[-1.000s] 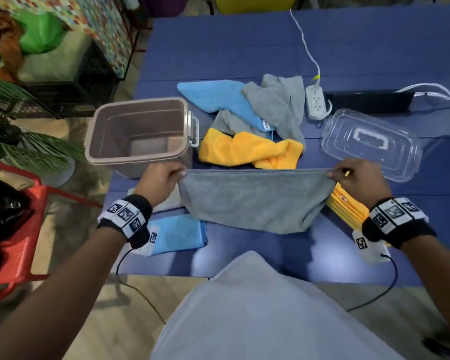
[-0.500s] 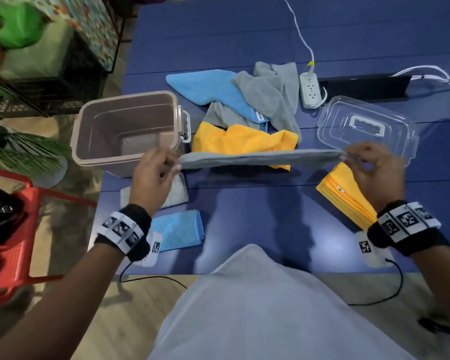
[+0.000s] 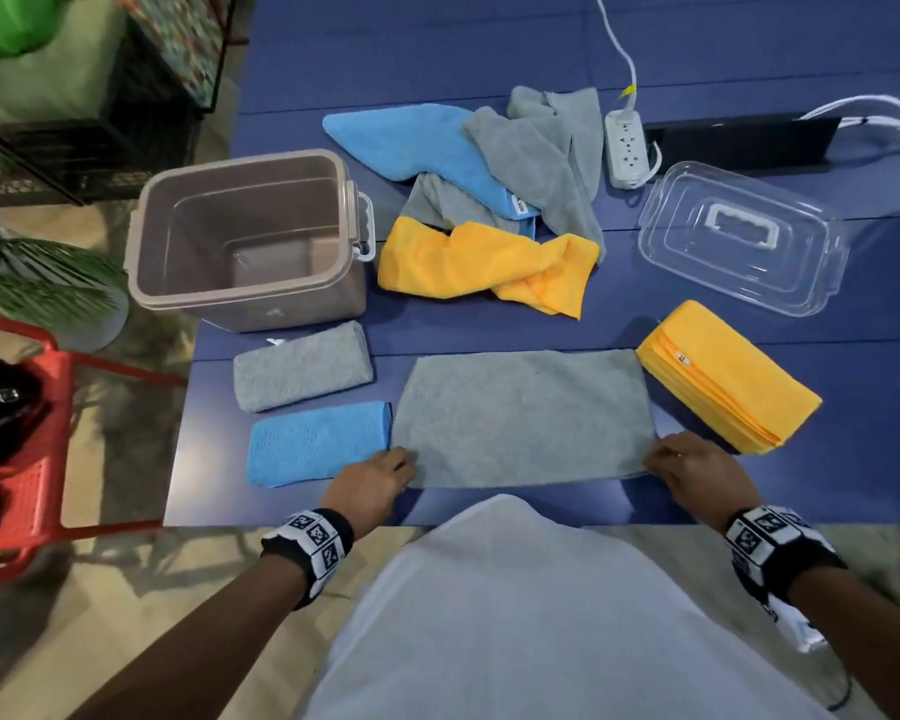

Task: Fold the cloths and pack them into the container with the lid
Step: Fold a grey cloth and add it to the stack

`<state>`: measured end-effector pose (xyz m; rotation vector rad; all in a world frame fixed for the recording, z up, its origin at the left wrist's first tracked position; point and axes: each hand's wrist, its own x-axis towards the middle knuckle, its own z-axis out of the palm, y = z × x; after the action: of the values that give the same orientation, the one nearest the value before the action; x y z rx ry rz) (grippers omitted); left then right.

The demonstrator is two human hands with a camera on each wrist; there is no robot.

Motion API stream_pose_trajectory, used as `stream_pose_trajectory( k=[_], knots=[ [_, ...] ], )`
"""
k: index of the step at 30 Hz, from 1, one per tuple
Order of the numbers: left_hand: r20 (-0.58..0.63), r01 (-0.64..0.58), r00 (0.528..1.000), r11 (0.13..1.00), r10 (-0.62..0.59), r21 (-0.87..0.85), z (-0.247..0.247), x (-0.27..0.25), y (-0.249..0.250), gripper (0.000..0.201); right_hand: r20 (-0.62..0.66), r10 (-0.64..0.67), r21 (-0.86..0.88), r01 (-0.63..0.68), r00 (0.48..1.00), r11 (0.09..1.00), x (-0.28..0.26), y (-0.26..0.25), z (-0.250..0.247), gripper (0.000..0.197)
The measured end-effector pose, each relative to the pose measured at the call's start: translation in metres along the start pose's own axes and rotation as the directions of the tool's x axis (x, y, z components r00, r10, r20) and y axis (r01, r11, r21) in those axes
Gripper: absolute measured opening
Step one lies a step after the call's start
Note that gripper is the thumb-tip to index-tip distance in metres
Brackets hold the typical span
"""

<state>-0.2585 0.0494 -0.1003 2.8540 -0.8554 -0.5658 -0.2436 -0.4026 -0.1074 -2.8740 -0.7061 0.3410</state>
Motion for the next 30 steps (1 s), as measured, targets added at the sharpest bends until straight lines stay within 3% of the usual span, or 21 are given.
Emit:
stream_pose_trajectory(
  k=[4, 5, 7, 8, 10, 13, 16, 20, 23, 26, 28, 30],
  knots=[
    [0.03, -0.041, 0.999, 0.999, 0.042, -0.034, 0.004, -0.004, -0.004, 0.027, 0.154, -0.002, -0.056, 0.011, 0.988, 0.998, -0.006, 0.008, -0.006, 0.015],
    [0.035, -0.05, 0.998, 0.998, 0.052, -0.035, 0.004, -0.004, -0.003, 0.026, 0.254, 0.039, -0.096, -0.015, 0.966, 0.995, -0.003, 0.004, -0.013, 0.007],
    [0.018, -0.054, 0.998, 0.998, 0.054, -0.011, 0.005, -0.003, 0.001, 0.025, 0.446, 0.187, -0.24, -0.085, 0.875, 0.967, 0.014, -0.008, -0.031, 0.022],
    [0.01, -0.054, 0.998, 0.999, 0.054, 0.007, 0.004, -0.001, 0.004, 0.024, 0.471, 0.227, -0.279, -0.101, 0.852, 0.955, 0.025, -0.018, -0.044, 0.026],
    [-0.022, -0.04, 0.999, 0.999, 0.04, 0.024, 0.004, -0.002, 0.009, 0.022, 0.452, 0.186, -0.244, -0.08, 0.872, 0.966, 0.057, -0.04, -0.066, 0.029],
    [-0.122, -0.039, 0.992, 0.999, 0.04, 0.01, 0.002, -0.001, 0.016, 0.017, 0.298, 0.012, -0.009, -0.01, 0.955, 1.0, 0.121, -0.081, -0.085, 0.029],
    [-0.252, -0.045, 0.967, 0.999, 0.045, 0.005, -0.001, 0.006, 0.018, 0.015, 0.253, -0.186, 0.226, 0.129, 0.949, 0.965, 0.189, -0.135, -0.085, 0.028],
    [-0.269, -0.07, 0.961, 0.997, 0.061, -0.024, -0.002, 0.026, 0.013, 0.023, 0.392, -0.361, 0.231, 0.289, 0.846, 0.929, 0.252, -0.204, -0.068, 0.033],
    [-0.192, -0.09, 0.979, 0.992, 0.072, -0.087, 0.004, 0.037, 0.012, 0.027, 0.54, -0.354, 0.084, 0.369, 0.764, 0.926, 0.272, -0.223, -0.052, 0.038],
    [-0.188, -0.067, 0.981, 0.992, 0.047, -0.106, 0.019, 0.041, 0.012, 0.037, 0.61, -0.336, -0.038, 0.45, 0.717, 0.892, 0.278, -0.224, -0.042, 0.027],
    [-0.224, -0.062, 0.974, 0.992, 0.036, -0.112, 0.025, 0.041, 0.013, 0.031, 0.675, -0.296, -0.098, 0.48, 0.676, 0.872, 0.282, -0.226, -0.043, 0.021],
    [-0.231, -0.079, 0.971, 0.993, 0.058, -0.084, 0.025, 0.039, 0.012, 0.018, 0.749, -0.274, -0.111, 0.523, 0.603, 0.845, 0.284, -0.227, -0.045, 0.029]
  ],
)
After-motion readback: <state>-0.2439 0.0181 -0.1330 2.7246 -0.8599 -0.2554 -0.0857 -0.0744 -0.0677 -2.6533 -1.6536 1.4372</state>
